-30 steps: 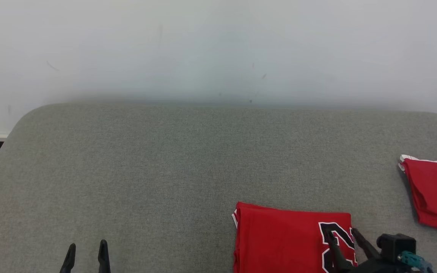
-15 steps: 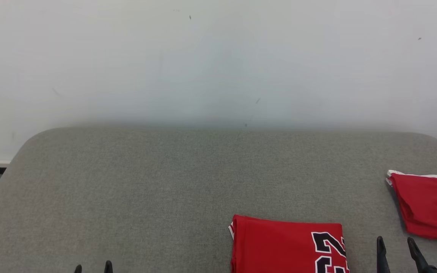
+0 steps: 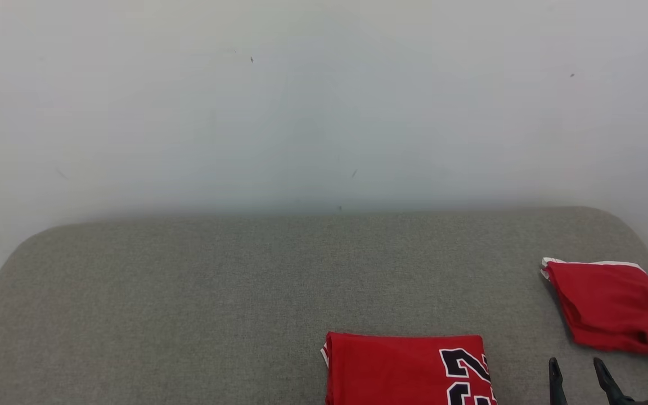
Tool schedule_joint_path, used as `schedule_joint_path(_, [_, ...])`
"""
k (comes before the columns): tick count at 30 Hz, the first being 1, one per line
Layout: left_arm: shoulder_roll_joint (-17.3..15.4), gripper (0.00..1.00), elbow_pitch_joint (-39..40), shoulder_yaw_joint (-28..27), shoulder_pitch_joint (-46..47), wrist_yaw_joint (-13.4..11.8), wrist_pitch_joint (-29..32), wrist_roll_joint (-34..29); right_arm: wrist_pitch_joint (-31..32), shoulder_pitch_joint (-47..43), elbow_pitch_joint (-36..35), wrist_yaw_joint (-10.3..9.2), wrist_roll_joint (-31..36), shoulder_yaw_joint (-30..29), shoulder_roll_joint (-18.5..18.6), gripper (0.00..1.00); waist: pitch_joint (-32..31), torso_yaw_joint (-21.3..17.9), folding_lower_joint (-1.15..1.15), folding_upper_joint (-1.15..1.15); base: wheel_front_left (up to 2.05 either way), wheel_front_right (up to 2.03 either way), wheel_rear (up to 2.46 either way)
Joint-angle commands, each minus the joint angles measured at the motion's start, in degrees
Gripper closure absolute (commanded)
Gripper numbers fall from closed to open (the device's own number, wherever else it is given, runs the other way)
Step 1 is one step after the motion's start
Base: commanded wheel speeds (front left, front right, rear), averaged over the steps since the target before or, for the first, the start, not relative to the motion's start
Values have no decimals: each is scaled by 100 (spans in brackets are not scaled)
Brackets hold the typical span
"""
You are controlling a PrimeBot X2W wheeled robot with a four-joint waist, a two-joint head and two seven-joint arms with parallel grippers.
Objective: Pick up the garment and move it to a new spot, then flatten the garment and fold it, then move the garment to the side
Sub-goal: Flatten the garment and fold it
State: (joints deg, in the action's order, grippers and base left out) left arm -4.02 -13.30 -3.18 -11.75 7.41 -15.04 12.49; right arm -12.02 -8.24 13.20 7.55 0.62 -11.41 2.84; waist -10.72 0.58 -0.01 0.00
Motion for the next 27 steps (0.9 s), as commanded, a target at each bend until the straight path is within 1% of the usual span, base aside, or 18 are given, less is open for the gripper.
schedule_joint_path(1, [-18,0,-13,-22,-65,-3,-7,-53,14,33,-20,-13,7,1,4,0,3,-11,1,0,0,0,0])
schedule_joint_path(15, [-78,0,-63,38,-71,4,-7,3,91,36,-45,-13,-31,29,3,0,89,80,1,0,0,0,0])
schedule_joint_path(22, [-114,0,-57,59,-10,5,-7,31,241,68,-101,-13,-101,67,4,0,127,126,1,0,0,0,0])
schedule_joint_path(23, [-117,0,-58,69,0,5,-7,34,318,71,-100,-13,-142,75,3,0,135,140,1,0,0,0,0])
schedule_joint_path(25, [-135,0,-58,85,28,5,-7,38,662,84,-49,-13,-183,69,4,0,157,176,1,0,0,0,0])
schedule_joint_path(27, [-153,0,-42,108,60,5,-7,49,1288,122,39,-13,-211,178,-1,0,197,213,1,0,0,0,0])
